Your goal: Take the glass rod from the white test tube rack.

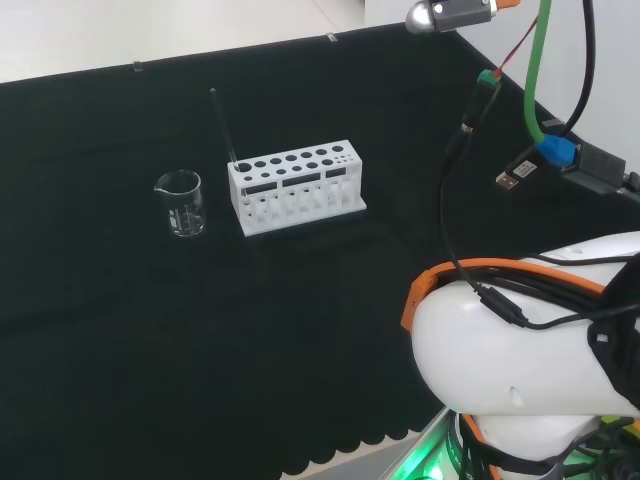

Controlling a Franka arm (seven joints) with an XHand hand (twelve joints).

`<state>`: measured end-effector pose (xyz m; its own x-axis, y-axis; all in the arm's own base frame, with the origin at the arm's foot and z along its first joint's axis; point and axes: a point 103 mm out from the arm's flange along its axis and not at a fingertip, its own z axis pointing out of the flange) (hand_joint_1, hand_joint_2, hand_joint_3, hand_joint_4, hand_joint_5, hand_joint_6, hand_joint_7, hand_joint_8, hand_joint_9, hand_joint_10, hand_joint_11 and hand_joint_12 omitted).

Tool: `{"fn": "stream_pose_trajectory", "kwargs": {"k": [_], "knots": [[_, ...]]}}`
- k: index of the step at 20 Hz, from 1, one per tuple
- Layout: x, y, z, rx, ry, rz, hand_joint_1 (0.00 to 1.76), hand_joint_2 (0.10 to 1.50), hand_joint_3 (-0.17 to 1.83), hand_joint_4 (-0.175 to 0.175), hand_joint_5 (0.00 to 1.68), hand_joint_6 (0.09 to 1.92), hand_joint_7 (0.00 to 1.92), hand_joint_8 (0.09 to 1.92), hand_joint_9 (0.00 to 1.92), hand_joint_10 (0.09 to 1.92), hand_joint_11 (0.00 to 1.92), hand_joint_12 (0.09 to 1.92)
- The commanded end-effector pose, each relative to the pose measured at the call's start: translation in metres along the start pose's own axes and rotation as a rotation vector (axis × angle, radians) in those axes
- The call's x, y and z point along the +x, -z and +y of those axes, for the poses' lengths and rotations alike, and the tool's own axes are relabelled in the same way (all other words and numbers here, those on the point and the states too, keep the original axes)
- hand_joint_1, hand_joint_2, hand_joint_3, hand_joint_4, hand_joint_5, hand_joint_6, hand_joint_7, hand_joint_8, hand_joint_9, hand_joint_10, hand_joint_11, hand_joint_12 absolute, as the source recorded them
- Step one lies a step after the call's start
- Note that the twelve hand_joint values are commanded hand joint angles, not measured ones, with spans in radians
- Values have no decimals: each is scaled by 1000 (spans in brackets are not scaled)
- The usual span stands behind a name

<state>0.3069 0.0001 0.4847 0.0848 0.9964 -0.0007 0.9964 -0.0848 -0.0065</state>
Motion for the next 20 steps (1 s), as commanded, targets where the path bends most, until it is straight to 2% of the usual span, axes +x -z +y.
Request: {"fn": "stream_pose_trajectory", "kwargs": {"k": [1, 2, 3, 5, 6, 8, 12, 17, 20], "knots": [[-34, 35, -24, 19, -117, -31, 743, 685, 586, -113, 470, 350, 573, 687, 1004, 87, 460, 1210], [-39, 36, -26, 20, -131, -27, 669, 728, 511, -106, 368, 328, 436, 768, 900, 87, 302, 1339], [-38, 37, -26, 23, -140, -24, 631, 758, 457, -102, 304, 345, 363, 815, 797, 151, 221, 1404], [-43, 38, -27, 16, -158, -15, 599, 789, 400, -100, 241, 393, 297, 878, 580, 573, 155, 1465], [-46, 39, -28, 15, -162, -12, 592, 795, 391, -99, 227, 411, 285, 895, 508, 727, 142, 1479], [-47, 40, -28, 17, -165, -11, 587, 800, 384, -100, 217, 431, 279, 911, 444, 866, 132, 1490], [-46, 40, -28, 3, -142, 17, 592, 798, 388, -109, 236, 470, 372, 916, 500, 908, 189, 1475], [-39, 33, -21, -1, -79, 30, 677, 770, 408, -143, 357, 664, 675, 879, 780, 815, 585, 1337], [-28, 27, -10, 6, -40, 61, 713, 753, 424, -162, 407, 797, 803, 857, 896, 774, 717, 1291]]}}
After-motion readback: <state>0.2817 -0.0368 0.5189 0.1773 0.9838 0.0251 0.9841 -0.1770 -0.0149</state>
